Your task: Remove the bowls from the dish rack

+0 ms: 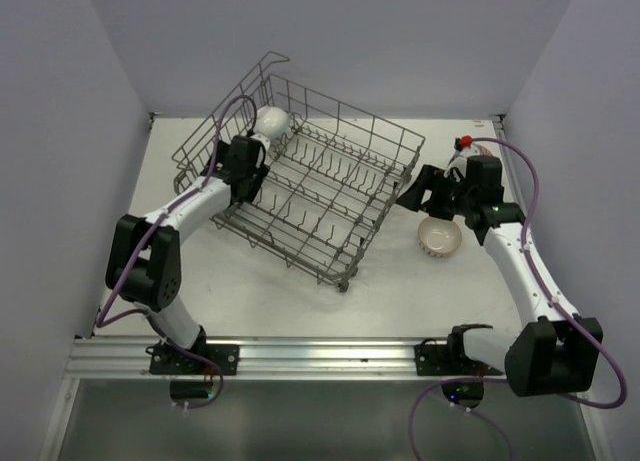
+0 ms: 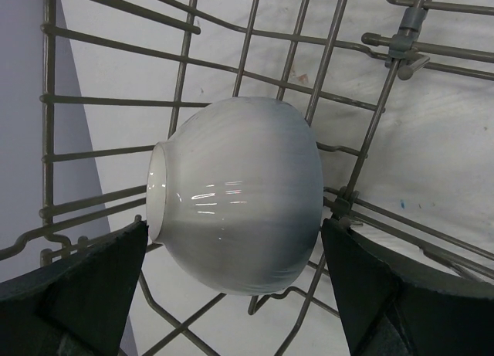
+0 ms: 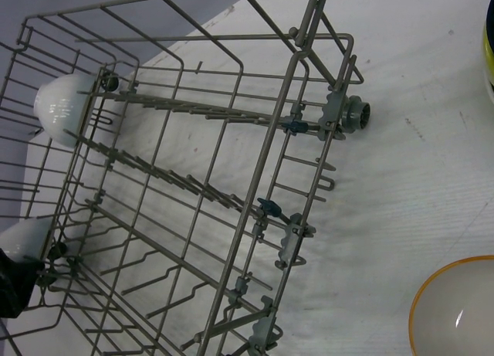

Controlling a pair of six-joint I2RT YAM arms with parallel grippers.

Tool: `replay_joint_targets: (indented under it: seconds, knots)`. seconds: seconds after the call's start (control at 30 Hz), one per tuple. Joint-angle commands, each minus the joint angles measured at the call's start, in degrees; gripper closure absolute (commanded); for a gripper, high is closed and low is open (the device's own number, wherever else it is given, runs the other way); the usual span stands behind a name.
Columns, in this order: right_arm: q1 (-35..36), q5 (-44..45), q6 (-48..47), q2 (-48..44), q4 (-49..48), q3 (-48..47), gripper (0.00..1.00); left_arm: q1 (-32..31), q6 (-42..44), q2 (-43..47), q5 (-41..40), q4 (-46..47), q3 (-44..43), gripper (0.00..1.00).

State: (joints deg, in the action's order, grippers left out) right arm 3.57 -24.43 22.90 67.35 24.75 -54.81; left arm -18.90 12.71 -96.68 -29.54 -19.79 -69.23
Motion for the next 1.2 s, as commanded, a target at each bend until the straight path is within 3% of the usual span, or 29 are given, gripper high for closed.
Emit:
replay_joint_targets:
  seconds: [0.0,0.33,0.53,0.63,0.93,1.17]
  knots:
    - [-0.23,-1.41,-0.13,0.24,-1.99,-0.12,0.23,0.09,1.88,-1.14,-2.45,4.41,-0.91,0.02]
    - [-0.23,-1.42,-0.13,0.15,-1.99,-0.04,0.23,0.79,2.32,-2.10,-3.16,6.87,0.06,0.03]
    - [-0.23,-1.15,-0.22,0.15,-1.90,0.05,0.23,0.79,2.05,-2.98,-2.63,7.13,0.06,0.09]
    - [-0.23,-1.06,-0.22,0.15,-1.90,0.05,0.23,1.14,1.97,-3.07,-2.10,7.14,0.06,0.16]
    - [-0.23,-0.98,-0.13,0.06,-1.90,0.14,0.23,1.23,0.83,-1.40,-1.22,5.29,-0.46,0.56]
    - [-0.23,-1.06,-0.13,-0.29,-1.90,0.14,0.23,1.14,-0.05,1.14,-2.71,2.83,-1.87,0.72]
